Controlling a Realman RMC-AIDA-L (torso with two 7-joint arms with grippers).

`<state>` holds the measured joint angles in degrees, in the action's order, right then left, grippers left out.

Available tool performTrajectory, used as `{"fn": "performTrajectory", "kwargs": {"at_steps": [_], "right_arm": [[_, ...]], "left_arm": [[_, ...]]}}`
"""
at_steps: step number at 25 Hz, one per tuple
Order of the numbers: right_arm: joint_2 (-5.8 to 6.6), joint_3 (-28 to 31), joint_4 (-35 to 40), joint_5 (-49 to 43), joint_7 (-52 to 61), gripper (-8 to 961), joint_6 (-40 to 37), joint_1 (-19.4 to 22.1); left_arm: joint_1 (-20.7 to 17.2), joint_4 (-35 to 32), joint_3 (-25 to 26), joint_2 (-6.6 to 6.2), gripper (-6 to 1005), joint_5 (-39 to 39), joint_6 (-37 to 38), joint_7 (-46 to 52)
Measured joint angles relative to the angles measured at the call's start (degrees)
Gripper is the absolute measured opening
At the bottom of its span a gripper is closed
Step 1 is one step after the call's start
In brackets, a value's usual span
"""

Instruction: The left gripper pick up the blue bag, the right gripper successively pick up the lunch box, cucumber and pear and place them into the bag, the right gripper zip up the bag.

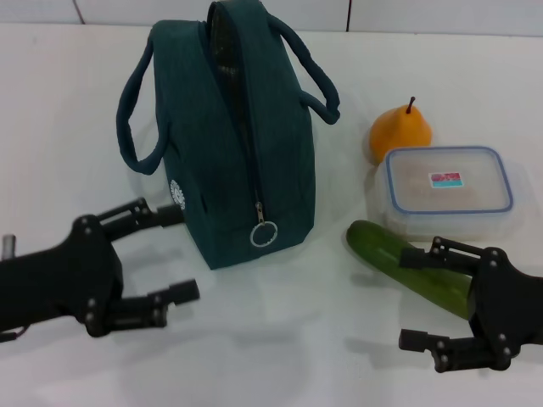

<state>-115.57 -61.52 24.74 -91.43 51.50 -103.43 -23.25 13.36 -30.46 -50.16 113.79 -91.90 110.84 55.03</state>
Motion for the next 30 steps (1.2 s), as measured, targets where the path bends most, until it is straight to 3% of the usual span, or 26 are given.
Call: {"fn": "performTrajectory", "kwargs": {"at_steps": [8, 13, 16, 17, 20, 24, 30], "right_arm": [[0.09, 0.60, 0.41, 1.56, 0.00, 868, -1.36, -0.05], [0.25, 0.70, 1.00, 2.74, 0.00, 867, -1.60, -0.27], [0.40, 1.43, 1.75, 3.10, 0.07, 866, -1.66, -0.26], [0.47, 1.90, 2.10, 3.12, 0.16, 866, -1.73, -0.16], [0.88, 4.57, 2.70, 3.15, 0.27, 865, -2.14, 0.22], [1.76, 7.55, 2.74, 3.17, 0.48, 864, -2.66, 0.60], [2.47, 12.43, 2.77, 3.20, 0.51, 863, -3.30, 1.99]], "left_arm": [[1.30, -0.17, 11.70, 1.54, 880, 0.58, -0.24, 3.08], [5.96, -0.35, 23.78, 2.36, 880, 1.49, -5.16, 16.55], [8.39, -0.45, 27.27, 2.18, 879, 1.50, -9.08, 22.82], [11.35, -0.82, 29.13, 1.51, 879, 1.52, -13.90, 29.47], [14.48, -2.79, 28.98, 0.72, 879, 0.51, -19.40, 39.46], [17.65, -7.84, 27.24, -0.54, 879, -3.67, -21.18, 51.64], [18.14, -20.15, 21.26, -1.02, 880, -20.88, -21.70, 77.18]]}}
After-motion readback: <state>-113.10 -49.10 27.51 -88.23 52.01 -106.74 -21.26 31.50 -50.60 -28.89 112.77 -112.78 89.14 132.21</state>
